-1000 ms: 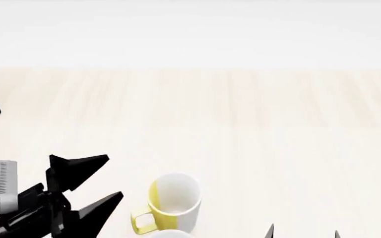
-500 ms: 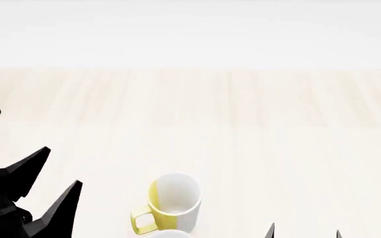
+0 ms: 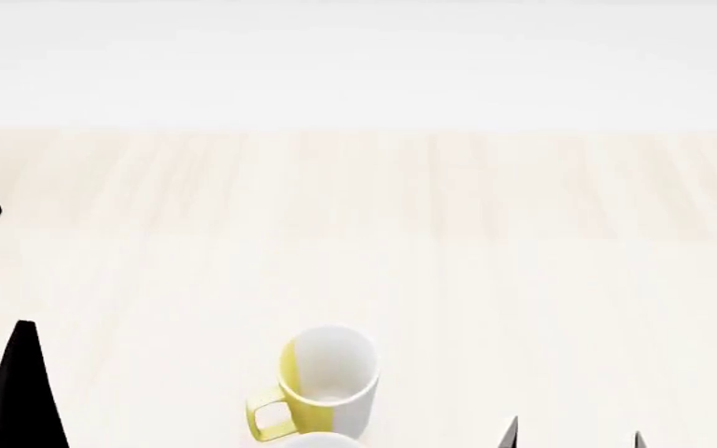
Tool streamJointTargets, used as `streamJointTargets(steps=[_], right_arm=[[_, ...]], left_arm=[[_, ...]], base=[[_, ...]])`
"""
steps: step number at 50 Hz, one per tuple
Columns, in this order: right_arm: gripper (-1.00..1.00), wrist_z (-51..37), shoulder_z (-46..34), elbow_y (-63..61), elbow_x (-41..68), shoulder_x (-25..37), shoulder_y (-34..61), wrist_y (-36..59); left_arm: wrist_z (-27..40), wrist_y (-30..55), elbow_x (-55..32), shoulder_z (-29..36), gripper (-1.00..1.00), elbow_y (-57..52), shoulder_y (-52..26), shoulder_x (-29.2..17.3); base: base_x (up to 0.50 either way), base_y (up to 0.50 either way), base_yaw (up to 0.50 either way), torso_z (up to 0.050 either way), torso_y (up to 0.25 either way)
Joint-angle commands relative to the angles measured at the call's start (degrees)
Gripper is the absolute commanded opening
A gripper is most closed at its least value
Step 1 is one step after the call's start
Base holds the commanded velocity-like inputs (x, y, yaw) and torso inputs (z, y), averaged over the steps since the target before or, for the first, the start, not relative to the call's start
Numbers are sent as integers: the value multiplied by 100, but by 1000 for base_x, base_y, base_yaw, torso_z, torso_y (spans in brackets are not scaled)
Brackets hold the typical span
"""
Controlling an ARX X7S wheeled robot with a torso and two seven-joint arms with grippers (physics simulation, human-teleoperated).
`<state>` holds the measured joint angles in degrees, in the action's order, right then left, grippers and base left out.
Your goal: Put the yellow and white mug to the front of the white mug.
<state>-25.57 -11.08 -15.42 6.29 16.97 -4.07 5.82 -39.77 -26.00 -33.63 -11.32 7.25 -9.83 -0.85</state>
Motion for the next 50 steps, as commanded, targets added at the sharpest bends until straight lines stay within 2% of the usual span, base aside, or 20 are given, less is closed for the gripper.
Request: streamJointTargets(steps=[1, 4, 7, 9, 13, 22, 27, 28, 34, 40, 42, 50], right_arm=[[100, -60, 26, -60, 24, 6, -20, -30], [100, -77, 35, -49, 38, -4, -9, -44], [100, -116, 50, -78, 33, -16, -4, -73], [100, -132, 58, -86, 27, -13, -11, -96], [100, -167, 81, -129, 25, 1, -48, -121], [100, -353, 307, -545, 1, 53, -353, -589], [100, -413, 361, -587, 14, 56, -397, -614], [100, -449, 388, -666, -20, 60, -457, -715], [100, -529, 478, -921, -109, 94, -685, -1172], [100, -579, 590, -1185, -332, 152, -1051, -2089], [100, -627, 638, -1266, -356, 152, -1116, -2146], [100, -587, 711, -1372, -459, 304, -1402, -2629]], left_arm=[[735, -870, -395, 312, 100, -549, 622, -6], [809, -1132, -377, 427, 100, -497, 702, -28], [1107, -1862, -102, 485, 100, -299, 769, 54], [1158, -1840, -302, 628, 100, -468, 919, -42], [1392, -2565, -22, 739, 100, -701, 1288, 44], [1738, -2646, -55, 1011, 100, -1319, 1702, -122], [1800, -3323, 419, 993, 100, -1671, 2016, 23], [1787, -3237, 269, 1139, 100, -1822, 2130, -84], [2034, -3269, 372, 1017, 100, -1922, 2156, -46], [2131, -3296, 394, 900, 100, -2087, 2263, -44], [2060, -3388, 659, 804, 100, -2163, 2310, 68], [2259, -3168, 716, 761, 100, -2135, 2255, -88]], base=[[0, 0, 0, 0, 0], [0, 0, 0, 0, 0], [0, 0, 0, 0, 0], [0, 0, 0, 0, 0], [0, 0, 0, 0, 0], [0, 0, 0, 0, 0], [0, 0, 0, 0, 0], [0, 0, 0, 0, 0], [0, 0, 0, 0, 0], [0, 0, 0, 0, 0], [0, 0, 0, 0, 0], [0, 0, 0, 0, 0]])
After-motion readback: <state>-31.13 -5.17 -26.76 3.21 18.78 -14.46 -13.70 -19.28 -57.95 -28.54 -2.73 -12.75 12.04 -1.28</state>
